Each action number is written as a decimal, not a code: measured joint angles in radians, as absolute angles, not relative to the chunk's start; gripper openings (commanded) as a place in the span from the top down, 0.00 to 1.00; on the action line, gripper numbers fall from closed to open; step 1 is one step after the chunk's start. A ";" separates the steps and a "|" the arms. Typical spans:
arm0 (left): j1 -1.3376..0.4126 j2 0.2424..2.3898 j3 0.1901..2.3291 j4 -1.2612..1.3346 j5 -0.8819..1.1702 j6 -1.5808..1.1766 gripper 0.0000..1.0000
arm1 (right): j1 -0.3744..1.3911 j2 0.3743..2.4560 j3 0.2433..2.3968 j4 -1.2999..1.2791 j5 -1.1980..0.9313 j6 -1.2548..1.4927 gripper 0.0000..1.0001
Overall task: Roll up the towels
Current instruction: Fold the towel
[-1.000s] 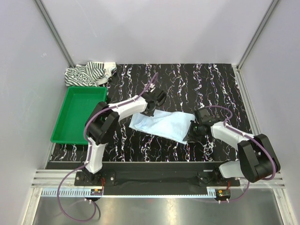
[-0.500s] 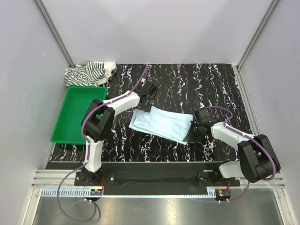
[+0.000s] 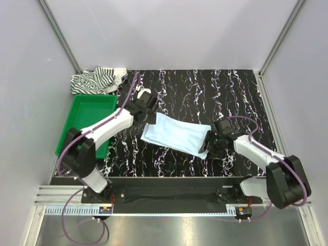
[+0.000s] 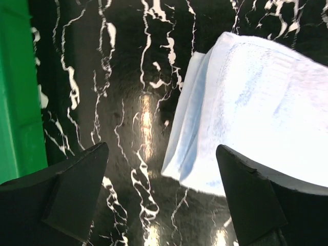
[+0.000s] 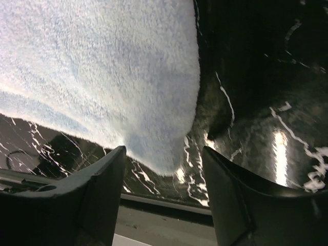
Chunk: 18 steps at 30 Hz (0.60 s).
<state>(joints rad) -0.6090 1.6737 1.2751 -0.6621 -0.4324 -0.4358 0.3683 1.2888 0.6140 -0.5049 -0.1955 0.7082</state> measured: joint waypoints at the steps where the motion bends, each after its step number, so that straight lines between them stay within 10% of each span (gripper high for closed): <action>1: -0.612 1.635 1.249 -0.659 -0.433 -0.451 0.09 | 0.368 1.270 0.618 -0.524 -0.186 0.708 0.35; 6: -0.689 1.560 1.170 -0.655 -0.436 -0.495 0.10 | 0.386 1.098 0.665 -0.611 -0.125 0.722 0.51; 7: -0.709 1.561 1.162 -0.644 -0.419 -0.496 0.11 | 0.393 1.068 0.677 -0.611 -0.120 0.723 0.76; 10: -0.745 1.567 1.127 -0.579 -0.338 -0.496 0.11 | 0.404 1.021 0.691 -0.567 -0.126 0.735 1.00; 18: -0.729 1.653 1.067 -0.408 -0.173 -0.500 0.11 | 0.406 1.307 0.649 -0.337 -0.208 0.757 1.00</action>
<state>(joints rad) -0.7288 1.6531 1.0672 -0.4084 -0.1730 -0.4999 0.4061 1.3067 0.6487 -0.3374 -0.2077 0.7570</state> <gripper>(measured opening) 0.895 0.011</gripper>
